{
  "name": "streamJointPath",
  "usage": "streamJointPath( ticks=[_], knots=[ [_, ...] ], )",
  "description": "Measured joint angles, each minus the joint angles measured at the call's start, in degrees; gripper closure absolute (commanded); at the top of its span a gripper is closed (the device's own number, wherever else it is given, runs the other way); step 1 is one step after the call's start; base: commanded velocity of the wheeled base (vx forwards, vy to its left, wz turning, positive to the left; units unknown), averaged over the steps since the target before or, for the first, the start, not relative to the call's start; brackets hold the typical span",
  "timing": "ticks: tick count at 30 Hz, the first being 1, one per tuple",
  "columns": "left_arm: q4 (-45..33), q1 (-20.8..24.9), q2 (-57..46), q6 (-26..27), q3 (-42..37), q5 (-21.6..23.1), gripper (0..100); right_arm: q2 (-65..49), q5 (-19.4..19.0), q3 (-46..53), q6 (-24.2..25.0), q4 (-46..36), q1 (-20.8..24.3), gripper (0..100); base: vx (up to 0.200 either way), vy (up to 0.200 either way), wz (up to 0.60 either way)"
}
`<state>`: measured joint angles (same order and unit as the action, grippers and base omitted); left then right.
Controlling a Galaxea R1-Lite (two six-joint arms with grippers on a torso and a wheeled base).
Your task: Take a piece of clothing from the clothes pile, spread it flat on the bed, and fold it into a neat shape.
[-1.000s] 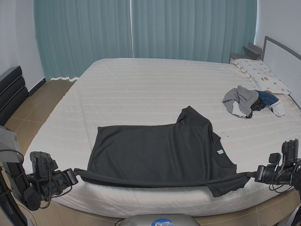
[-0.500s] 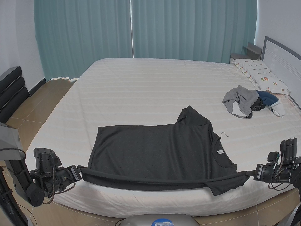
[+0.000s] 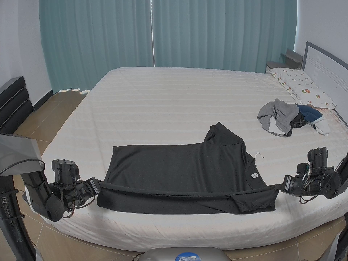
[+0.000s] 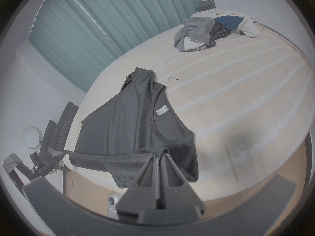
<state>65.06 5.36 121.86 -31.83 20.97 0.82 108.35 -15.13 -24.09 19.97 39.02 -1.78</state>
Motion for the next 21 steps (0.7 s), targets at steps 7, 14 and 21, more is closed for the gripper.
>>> streamJointPath(
  ticks=[7,14,21],
  knots=[
    [-5.1,-0.1,2.6,-0.1,5.8,0.0,100,5.4,0.0,-5.4,2.7,0.3,1.2,100,0.000,0.000,0.00],
    [-5.4,-0.1,5.1,-0.5,8.2,0.0,100,7.9,0.1,-8.6,5.4,4.4,1.3,100,0.000,0.000,0.00],
    [-5.4,0.0,5.8,-3.6,8.7,-0.1,100,7.5,0.3,-9.0,5.5,5.4,1.2,100,0.000,0.000,0.00]
  ],
)
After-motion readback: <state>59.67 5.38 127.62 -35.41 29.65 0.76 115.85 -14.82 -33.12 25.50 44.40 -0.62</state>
